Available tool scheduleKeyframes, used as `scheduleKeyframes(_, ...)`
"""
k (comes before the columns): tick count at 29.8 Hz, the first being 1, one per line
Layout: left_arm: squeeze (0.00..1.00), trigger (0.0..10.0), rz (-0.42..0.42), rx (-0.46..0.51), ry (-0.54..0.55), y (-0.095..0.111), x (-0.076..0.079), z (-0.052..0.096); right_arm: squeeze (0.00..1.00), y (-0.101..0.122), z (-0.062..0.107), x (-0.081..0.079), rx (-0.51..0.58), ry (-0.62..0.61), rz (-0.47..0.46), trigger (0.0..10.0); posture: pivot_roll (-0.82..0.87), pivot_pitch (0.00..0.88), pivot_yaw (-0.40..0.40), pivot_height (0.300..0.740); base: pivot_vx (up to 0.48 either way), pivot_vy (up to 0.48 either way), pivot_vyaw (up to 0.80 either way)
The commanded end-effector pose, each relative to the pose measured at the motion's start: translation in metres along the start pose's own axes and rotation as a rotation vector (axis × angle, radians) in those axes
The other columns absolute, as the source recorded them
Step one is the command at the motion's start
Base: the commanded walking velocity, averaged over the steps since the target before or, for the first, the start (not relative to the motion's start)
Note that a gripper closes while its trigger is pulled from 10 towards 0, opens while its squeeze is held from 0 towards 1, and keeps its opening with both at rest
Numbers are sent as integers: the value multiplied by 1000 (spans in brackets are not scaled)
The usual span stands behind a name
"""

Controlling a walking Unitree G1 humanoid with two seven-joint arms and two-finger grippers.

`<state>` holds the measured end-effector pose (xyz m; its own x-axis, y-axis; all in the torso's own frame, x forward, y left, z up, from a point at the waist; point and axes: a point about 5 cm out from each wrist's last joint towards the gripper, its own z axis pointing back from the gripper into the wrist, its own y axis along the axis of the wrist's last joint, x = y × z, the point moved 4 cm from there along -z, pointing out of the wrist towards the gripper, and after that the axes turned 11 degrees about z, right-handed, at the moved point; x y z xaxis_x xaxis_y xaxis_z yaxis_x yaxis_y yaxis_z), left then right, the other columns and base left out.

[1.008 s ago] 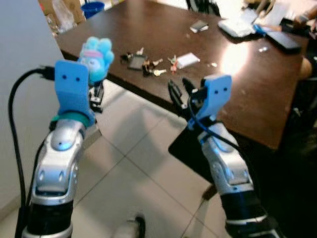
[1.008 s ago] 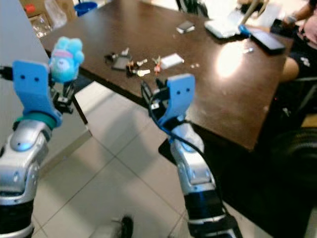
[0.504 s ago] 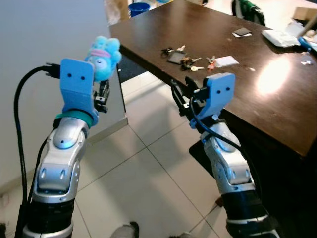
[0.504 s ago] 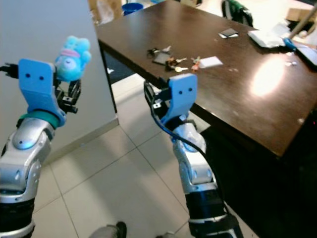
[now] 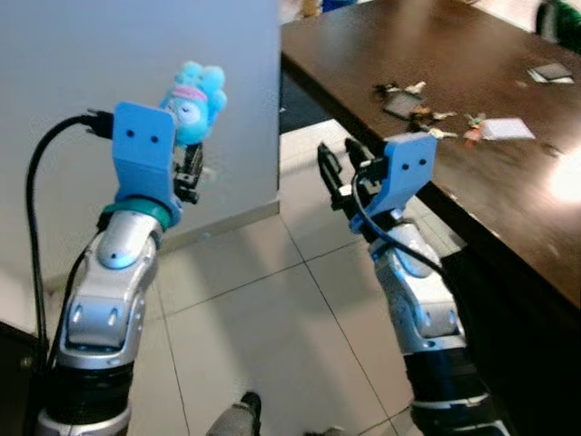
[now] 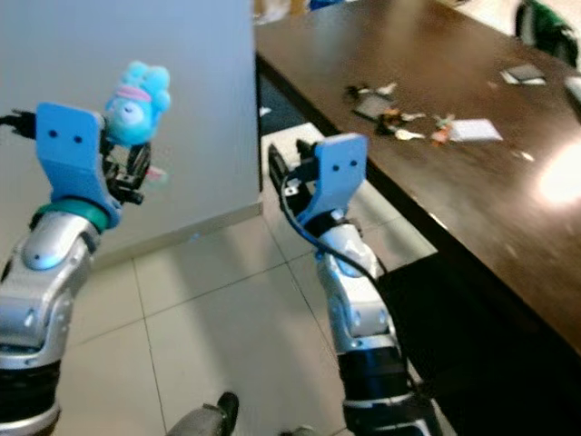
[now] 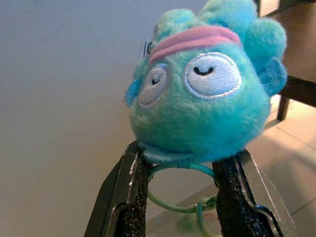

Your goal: Hang keys on a hook

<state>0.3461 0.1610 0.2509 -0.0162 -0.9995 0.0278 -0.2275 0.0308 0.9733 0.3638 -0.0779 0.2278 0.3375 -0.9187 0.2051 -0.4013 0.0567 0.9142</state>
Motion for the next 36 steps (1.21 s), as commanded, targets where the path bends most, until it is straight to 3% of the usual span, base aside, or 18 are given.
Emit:
scheduleKeyframes(1,0,10000,-11,-3,11,-2,-3,1,0,-3,1,-1,-9,0,-4,10000,123,46,100,740,0,0,800)
scheduleKeyframes(12,0,10000,-15,27,-9,3,1,1,0,-4,1,-1,-8,-1,-7,10000,122,44,101,740,119,0,800)
scheduleKeyframes(36,0,10000,-20,26,-11,2,1,1,0,-3,2,0,0,-14,-32,10000,124,51,103,740,480,0,0)
